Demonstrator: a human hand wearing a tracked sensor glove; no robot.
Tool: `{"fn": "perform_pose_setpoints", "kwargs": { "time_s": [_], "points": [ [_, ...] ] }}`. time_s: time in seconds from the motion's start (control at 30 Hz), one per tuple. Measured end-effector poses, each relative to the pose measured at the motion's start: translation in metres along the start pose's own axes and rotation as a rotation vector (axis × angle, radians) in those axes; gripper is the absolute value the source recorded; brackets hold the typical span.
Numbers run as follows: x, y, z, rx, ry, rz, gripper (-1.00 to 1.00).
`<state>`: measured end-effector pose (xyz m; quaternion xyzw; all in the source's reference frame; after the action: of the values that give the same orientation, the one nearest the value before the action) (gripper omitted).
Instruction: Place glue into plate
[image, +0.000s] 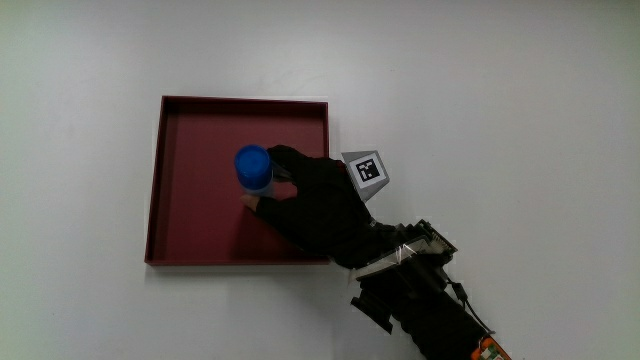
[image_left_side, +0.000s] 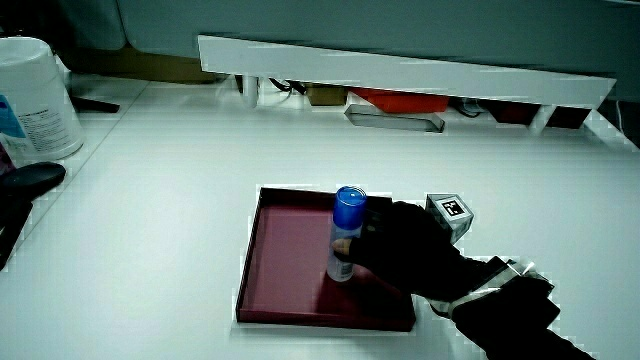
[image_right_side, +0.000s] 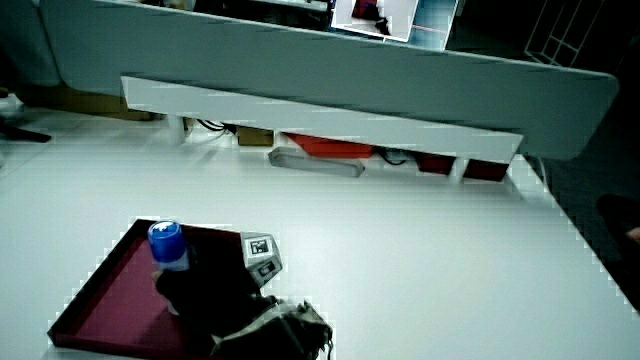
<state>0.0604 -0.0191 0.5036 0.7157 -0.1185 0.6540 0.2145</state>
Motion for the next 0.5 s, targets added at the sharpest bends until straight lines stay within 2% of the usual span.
{"fn": "perform_pose_setpoints", "kwargs": {
  "time_s": [0.07,0.23,0.37,0.47,0.5],
  "points": [
    [0.0003,-0.0001,-0.0001,-0.003,0.006,-0.004,0.00],
    [0.0043,-0.0010,0.0007,0.000,0.010,0.005,-0.28],
    [0.0056,-0.0031,0.0014,-0.032,0.016,-0.030,-0.50],
    [0.0022,-0.0070,0.0057,-0.057,0.055,-0.038,-0.67],
    [-0.0001,-0.0087,0.0083,-0.073,0.063,-0.059,-0.72]
  ]
}}
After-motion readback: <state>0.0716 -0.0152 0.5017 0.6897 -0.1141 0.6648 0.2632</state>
